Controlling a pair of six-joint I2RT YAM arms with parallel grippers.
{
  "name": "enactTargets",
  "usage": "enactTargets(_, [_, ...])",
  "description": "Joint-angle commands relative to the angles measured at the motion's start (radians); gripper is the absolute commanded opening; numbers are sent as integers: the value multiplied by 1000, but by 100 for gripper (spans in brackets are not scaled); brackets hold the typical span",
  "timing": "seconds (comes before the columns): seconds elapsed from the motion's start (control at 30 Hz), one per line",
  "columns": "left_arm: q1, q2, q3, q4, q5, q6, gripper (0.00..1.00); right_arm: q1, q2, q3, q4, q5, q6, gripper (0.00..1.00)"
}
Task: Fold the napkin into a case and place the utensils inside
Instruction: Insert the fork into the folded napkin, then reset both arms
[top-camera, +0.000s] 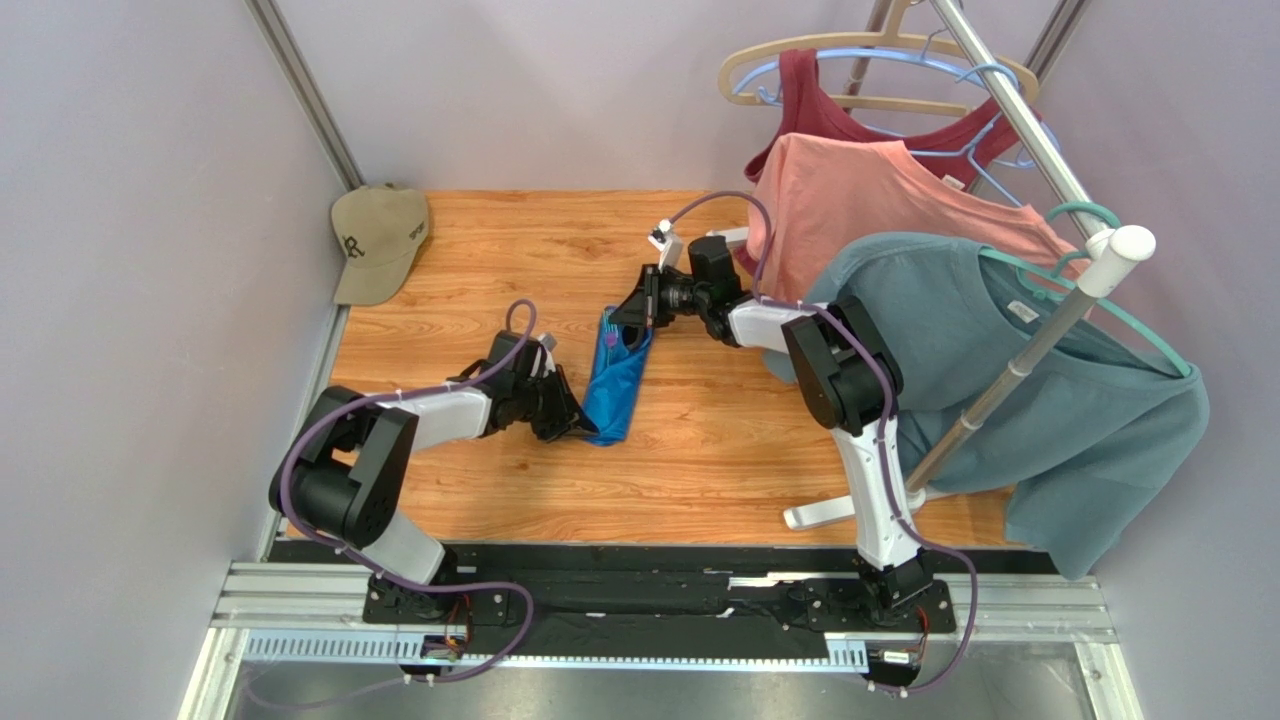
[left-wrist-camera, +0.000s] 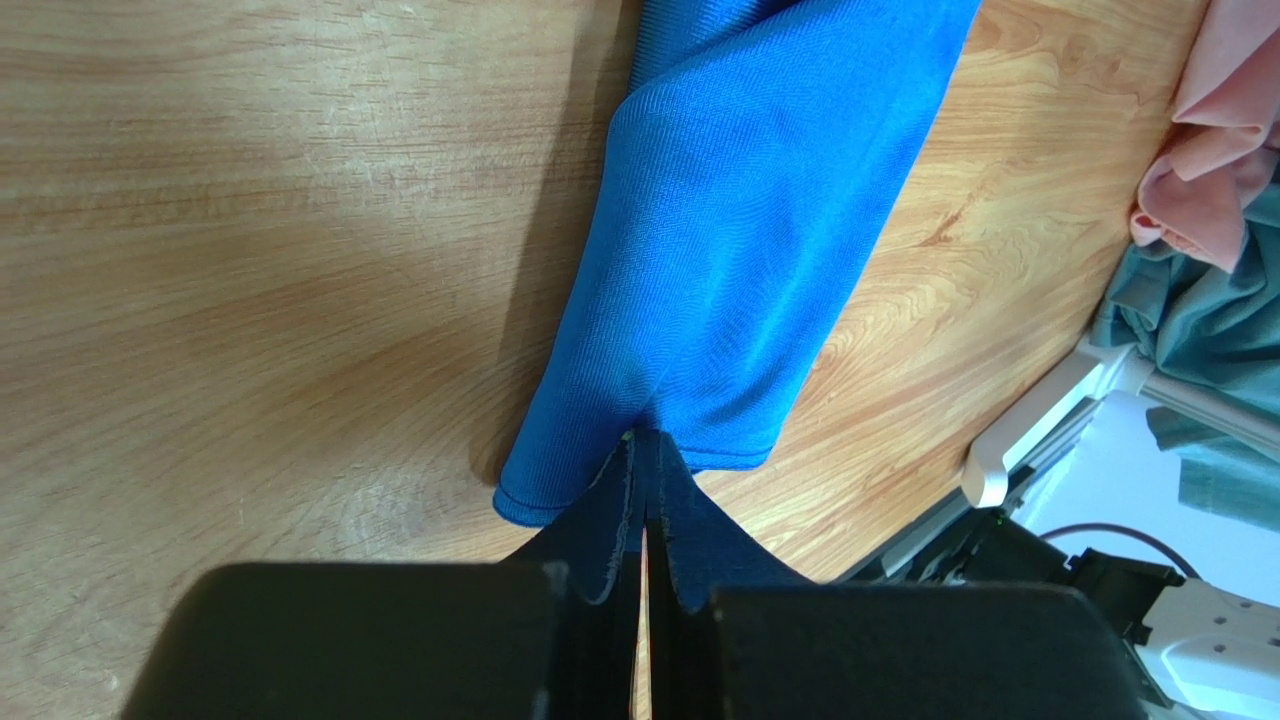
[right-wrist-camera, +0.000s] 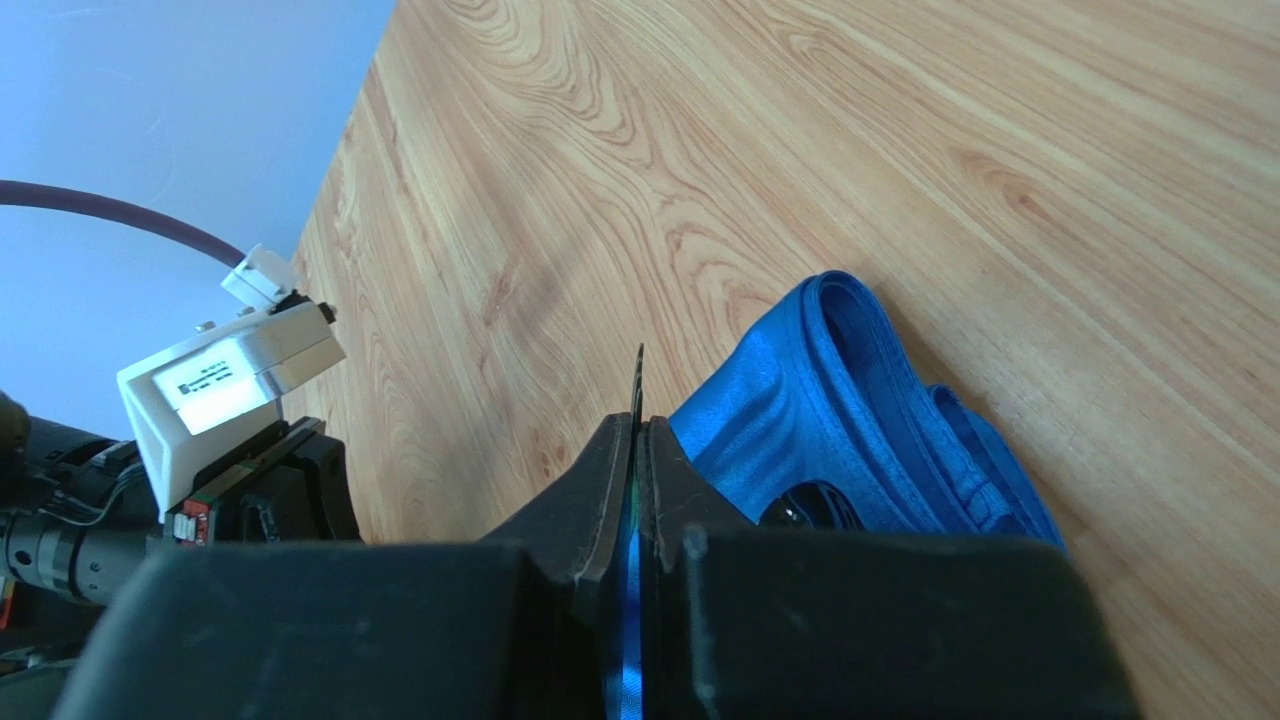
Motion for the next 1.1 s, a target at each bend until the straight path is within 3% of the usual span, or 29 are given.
enactTargets(0.0, [1, -37, -13, -3, -44, 8, 0, 16, -55, -16, 6, 31, -18, 5])
enactTargets(0.3, [1, -48, -23, -5, -45, 5, 0, 17, -84, -48, -55, 111, -63, 12])
enactTargets(0.4, [2, -53, -21, -11, -49, 6, 0, 17, -100, -53, -69, 130, -75, 25])
enactTargets(0.43, [1, -59, -21, -11, -47, 6, 0, 16, -103, -48, -78, 134, -80, 33])
enactTargets(0.53, [1, -83, -19, -16, -49, 11, 0, 17, -124, -31, -103, 130, -103, 41])
enactTargets(0.63, [1, -132, -6, -55, -58, 24, 0, 16, -153, 34, -198, 159, -129, 51])
enactTargets(0.7, [1, -164, 14, -101, -65, 32, 1, 17, -156, 157, -366, 177, -166, 53])
enactTargets(0.8, [1, -241, 40, -175, -84, 51, 11, 19, -185, 276, -624, 263, -207, 61])
enactTargets(0.87, [1, -301, 50, -190, -75, 67, 24, 22, -234, 303, -772, 355, -221, 64])
enactTargets(0.9, [1, -319, 57, -204, -65, 74, 27, 26, -260, 279, -799, 382, -213, 68])
enactTargets(0.93, [-1, -350, 66, -203, -30, 87, 37, 31, -287, 256, -821, 395, -212, 71])
enactTargets(1.07, [-45, -454, 66, -181, -4, 124, 43, 118, -434, 106, -922, 539, -196, 80])
